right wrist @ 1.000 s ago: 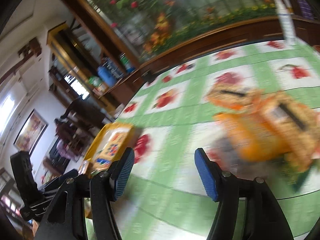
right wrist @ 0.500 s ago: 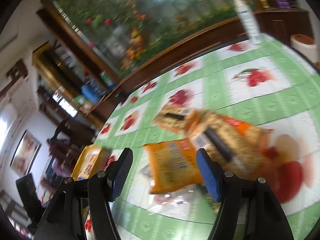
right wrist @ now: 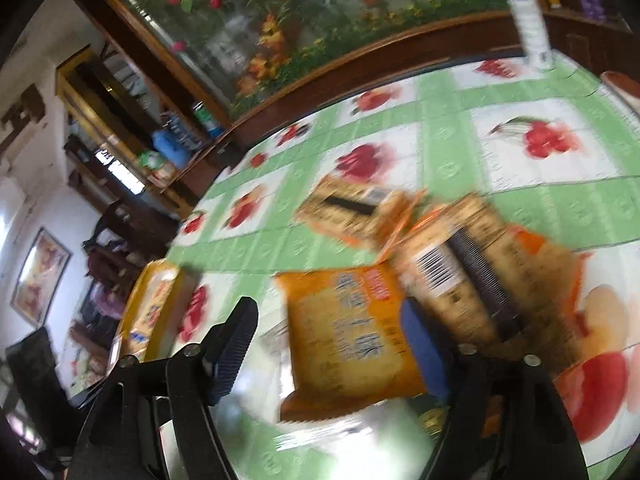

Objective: Organize snacks

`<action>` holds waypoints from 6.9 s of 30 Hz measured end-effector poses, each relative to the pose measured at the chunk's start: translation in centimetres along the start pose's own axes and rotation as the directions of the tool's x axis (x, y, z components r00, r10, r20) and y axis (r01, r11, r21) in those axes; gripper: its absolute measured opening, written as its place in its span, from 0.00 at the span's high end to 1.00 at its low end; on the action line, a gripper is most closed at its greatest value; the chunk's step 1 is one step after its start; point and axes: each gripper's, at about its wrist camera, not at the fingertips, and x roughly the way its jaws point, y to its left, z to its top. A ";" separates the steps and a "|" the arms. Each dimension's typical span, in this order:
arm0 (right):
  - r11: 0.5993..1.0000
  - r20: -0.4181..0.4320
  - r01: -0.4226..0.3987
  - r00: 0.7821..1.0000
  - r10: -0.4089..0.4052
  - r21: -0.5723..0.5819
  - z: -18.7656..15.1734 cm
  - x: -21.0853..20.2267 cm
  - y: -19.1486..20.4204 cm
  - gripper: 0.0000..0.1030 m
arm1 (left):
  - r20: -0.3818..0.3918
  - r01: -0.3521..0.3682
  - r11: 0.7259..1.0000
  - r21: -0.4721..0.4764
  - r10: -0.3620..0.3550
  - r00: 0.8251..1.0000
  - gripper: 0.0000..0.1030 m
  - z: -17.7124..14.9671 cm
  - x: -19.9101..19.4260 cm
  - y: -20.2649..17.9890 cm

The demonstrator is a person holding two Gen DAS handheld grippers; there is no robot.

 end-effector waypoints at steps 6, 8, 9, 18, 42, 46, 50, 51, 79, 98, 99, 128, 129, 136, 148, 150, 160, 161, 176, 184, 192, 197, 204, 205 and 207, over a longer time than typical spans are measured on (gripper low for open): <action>0.992 -0.014 0.085 0.996 -0.086 -0.094 -1.4 0.4 1.6 0.18 | -0.010 -0.003 1.000 -0.026 0.003 1.000 0.20 0.0 0.3 0.7; 0.996 -0.043 0.072 0.996 -0.075 -0.060 -1.3 1.1 0.8 0.18 | -0.012 0.000 0.999 -0.036 0.000 1.000 0.20 0.0 0.4 0.9; 0.995 -0.032 0.082 0.996 -0.084 -0.065 -1.3 1.0 0.8 0.18 | -0.013 0.000 0.999 -0.040 -0.001 1.000 0.20 0.0 0.4 1.0; 0.992 -0.057 0.071 0.995 -0.077 -0.106 -1.9 1.4 1.9 0.31 | -0.027 0.026 0.999 -0.035 -0.027 0.999 0.20 1.1 1.4 -0.8; 0.998 0.233 -0.019 0.972 0.005 0.060 -3.8 -9.1 -2.4 0.31 | 0.002 -0.010 0.998 0.061 0.010 1.000 0.51 1.6 7.2 -7.0; 0.999 0.223 -0.032 0.975 0.021 0.044 -4.0 -8.7 -1.8 0.31 | 0.003 -0.012 0.998 0.060 0.012 1.000 0.52 0.3 5.9 -5.5; 0.999 0.201 -0.047 0.979 0.041 0.026 -4.3 -8.3 -0.9 0.31 | 0.002 -0.015 1.000 0.021 0.015 1.000 0.52 -1.1 4.7 -3.4; 0.998 0.198 -0.051 0.979 0.046 0.020 -4.5 -8.2 -0.4 0.31 | 0.005 -0.015 1.000 0.012 0.015 1.000 0.52 -1.3 4.3 -2.9; 0.978 0.070 -0.169 0.982 0.178 -0.121 -9.1 -3.6 12.7 0.31 | 0.155 -0.044 0.994 -0.099 0.059 0.986 0.52 -6.7 -8.2 7.4; 0.946 0.017 -0.230 0.971 0.240 -0.226 -10.7 -2.5 19.7 0.31 | 0.217 -0.188 0.965 -0.183 0.227 0.950 0.52 -7.9 -10.9 13.3; 0.946 0.013 -0.233 0.970 0.242 -0.227 -10.8 -2.3 19.9 0.31 | 0.216 -0.192 0.963 -0.190 0.232 0.948 0.52 -7.9 -10.9 13.6; 0.916 -0.077 -0.294 0.956 0.284 -0.274 -10.0 4.0 26.0 0.31 | 0.208 -0.201 0.953 -0.228 0.250 0.946 0.52 -7.2 -10.4 16.9; 0.915 -0.077 -0.299 0.954 0.289 -0.273 -9.7 4.3 26.2 0.31 | 0.208 -0.199 0.954 -0.224 0.246 0.946 0.52 -7.1 -10.3 16.7; 0.906 -0.073 -0.319 0.947 0.312 -0.279 -7.7 6.2 27.9 0.31 | 0.196 -0.177 0.964 -0.200 0.216 0.957 0.52 -6.9 -9.2 16.3; 0.910 -0.105 -0.327 0.945 0.310 -0.256 -5.4 10.2 28.7 0.31 | 0.179 -0.171 0.964 -0.202 0.208 0.962 0.52 -6.6 -8.7 16.6; 0.912 -0.110 -0.323 0.946 0.304 -0.252 -5.1 10.8 28.5 0.31 | 0.174 -0.169 0.965 -0.200 0.205 0.963 0.52 -6.3 -8.4 16.6; 0.912 -0.160 -0.330 0.941 0.298 -0.244 -4.2 14.5 29.1 0.31 | 0.155 -0.192 0.965 -0.180 0.221 0.963 0.52 -6.0 -7.6 16.4; 0.911 -0.169 -0.333 0.940 0.298 -0.243 -4.2 15.0 29.2 0.31 | 0.154 -0.197 0.964 -0.179 0.226 0.962 0.52 -5.9 -7.5 16.4; 0.908 -0.235 -0.311 0.940 0.249 -0.281 -3.7 19.4 31.5 0.29 | 0.148 -0.195 0.961 -0.196 0.225 0.963 0.14 -5.0 -7.3 16.6; 0.918 -0.181 -0.312 0.945 0.273 -0.244 -3.3 16.4 29.5 0.28 | 0.165 -0.179 0.953 -0.246 0.223 0.961 0.14 -4.9 -8.4 17.0; 0.926 -0.094 -0.314 0.949 0.300 -0.212 -3.2 10.4 26.4 0.27 | 0.213 -0.137 0.945 -0.297 0.206 0.955 0.14 -5.4 -10.5 17.4; 0.941 -0.024 -0.286 0.958 0.286 -0.184 -3.4 5.9 23.1 0.22 | 0.235 -0.108 0.954 -0.278 0.177 0.956 0.14 -4.8 -11.0 16.1; 0.971 0.057 -0.195 0.977 0.204 -0.140 -4.1 0.4 16.7 0.20 | 0.249 -0.082 0.971 -0.226 0.139 0.958 0.14 -4.2 -11.3 12.6; 0.976 0.071 -0.178 0.980 0.187 -0.123 -4.3 -0.5 15.3 0.20 | 0.245 -0.080 0.973 -0.215 0.133 0.960 0.14 -4.1 -11.2 11.9; 0.986 0.097 -0.145 0.983 0.153 -0.083 -4.7 -2.2 12.5 0.20 | 0.245 -0.073 0.979 -0.193 0.120 0.962 0.14 -4.1 -11.0 10.6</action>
